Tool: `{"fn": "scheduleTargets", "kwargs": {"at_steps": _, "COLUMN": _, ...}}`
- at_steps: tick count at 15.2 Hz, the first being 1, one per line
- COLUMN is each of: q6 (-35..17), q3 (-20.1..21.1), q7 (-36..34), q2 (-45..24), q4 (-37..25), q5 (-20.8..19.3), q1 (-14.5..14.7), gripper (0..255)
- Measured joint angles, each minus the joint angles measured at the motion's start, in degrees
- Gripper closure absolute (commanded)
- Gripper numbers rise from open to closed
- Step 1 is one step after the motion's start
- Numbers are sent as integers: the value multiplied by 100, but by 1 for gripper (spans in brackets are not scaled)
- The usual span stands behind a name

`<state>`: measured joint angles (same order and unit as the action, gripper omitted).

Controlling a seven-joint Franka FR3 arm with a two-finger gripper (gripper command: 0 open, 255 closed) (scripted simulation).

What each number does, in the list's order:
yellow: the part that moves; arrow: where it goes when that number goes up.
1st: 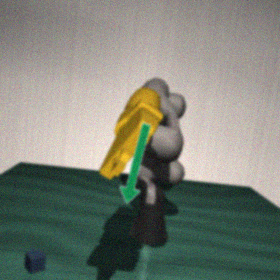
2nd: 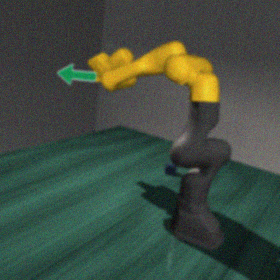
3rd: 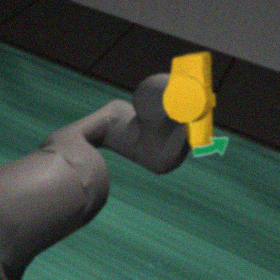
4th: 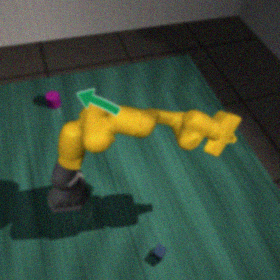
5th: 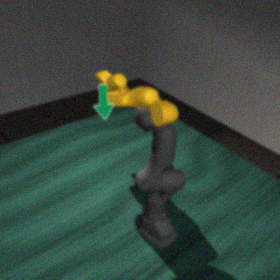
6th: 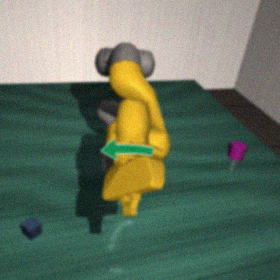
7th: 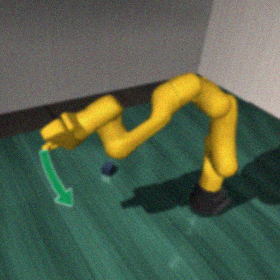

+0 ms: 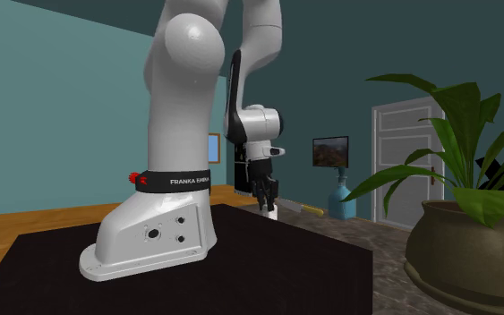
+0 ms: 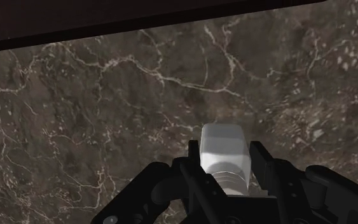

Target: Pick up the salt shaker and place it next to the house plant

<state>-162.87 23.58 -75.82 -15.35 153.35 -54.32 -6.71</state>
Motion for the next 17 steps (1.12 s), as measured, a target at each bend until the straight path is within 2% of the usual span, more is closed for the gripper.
{"fn": "scheduleTargets", "kwargs": {"at_steps": 4, "q6": 105, "q3": 462, "q7": 744, "q2": 475, "q4": 219, "q5": 899, "q1": -326, "gripper": 255}}
{"fn": "scheduleTargets", "kwargs": {"at_steps": 10, "q6": 332, "q3": 1119, "q7": 2064, "q2": 1262, "q4": 469, "q5": 2590, "q1": -658, "gripper": 255}}
{"fn": "scheduleTargets", "kwargs": {"at_steps": 14, "q6": 581, "q3": 1300, "q7": 2890, "q2": 1792, "q4": 554, "q5": 3719, "q1": -568, "gripper": 255}}
{"fn": "scheduleTargets", "kwargs": {"at_steps": 17, "q6": 803, "q3": 1246, "q7": 3430, "q2": 2193, "q4": 620, "q5": 4418, "q1": -384, "gripper": 255}}
